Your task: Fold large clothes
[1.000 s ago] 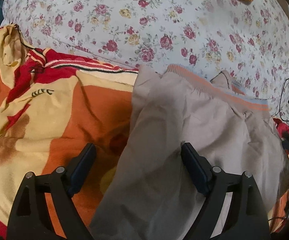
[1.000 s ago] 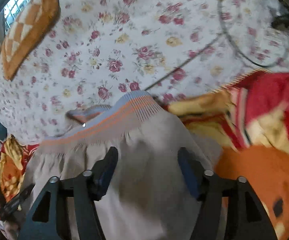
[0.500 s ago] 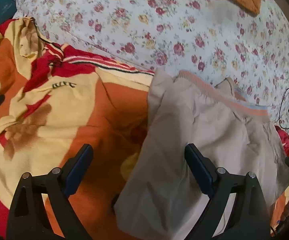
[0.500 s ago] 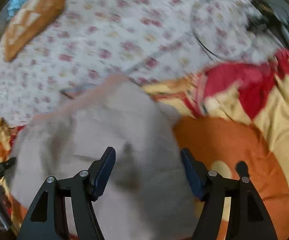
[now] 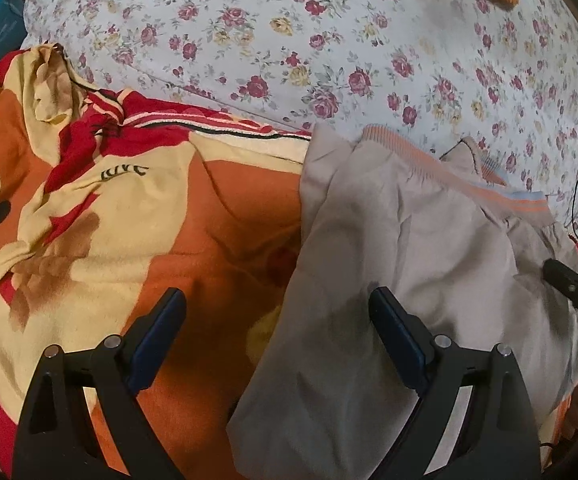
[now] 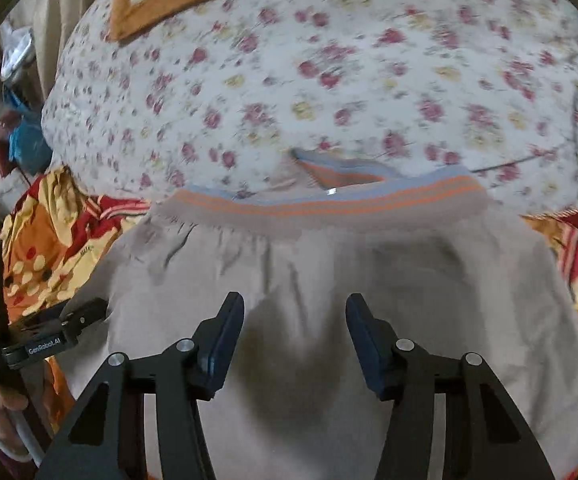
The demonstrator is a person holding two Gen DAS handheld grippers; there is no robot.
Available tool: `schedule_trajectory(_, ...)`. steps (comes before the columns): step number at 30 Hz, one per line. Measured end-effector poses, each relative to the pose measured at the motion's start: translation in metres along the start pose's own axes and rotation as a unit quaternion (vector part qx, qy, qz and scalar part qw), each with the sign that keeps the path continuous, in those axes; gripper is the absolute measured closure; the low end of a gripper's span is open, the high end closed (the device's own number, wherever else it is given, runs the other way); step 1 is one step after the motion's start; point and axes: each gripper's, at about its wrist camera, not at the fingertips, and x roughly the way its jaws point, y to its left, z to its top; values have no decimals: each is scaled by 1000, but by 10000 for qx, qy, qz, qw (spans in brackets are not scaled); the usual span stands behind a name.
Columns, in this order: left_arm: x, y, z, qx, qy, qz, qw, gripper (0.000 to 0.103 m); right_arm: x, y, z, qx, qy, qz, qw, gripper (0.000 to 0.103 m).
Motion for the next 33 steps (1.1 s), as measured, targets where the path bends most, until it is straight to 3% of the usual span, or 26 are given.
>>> schedule_trajectory(7,4,0,0,-37,55,-26,10000,9,57,-13,-14,142,451,-347,9983,47)
schedule_trajectory(10,5,0,-1,-29,53,2,10000,9,52,-6,-13,-52,448,-491,9978,47)
schedule_trajectory(14,7,0,0,-73,67,2,10000,9,27,1,2,-5,155,-227,9996,47)
schedule_trajectory(16,8,0,-1,-87,71,4,9999,9,24,5,9,-84,74,-305,9995,47)
schedule_trajectory(25,12,-2,1,-76,87,15,9999,8,87,-16,22,272,394,-637,9968,45)
schedule_trajectory(33,14,-2,3,-108,165,38,9998,7,83,-13,18,110,515,-777,9956,42)
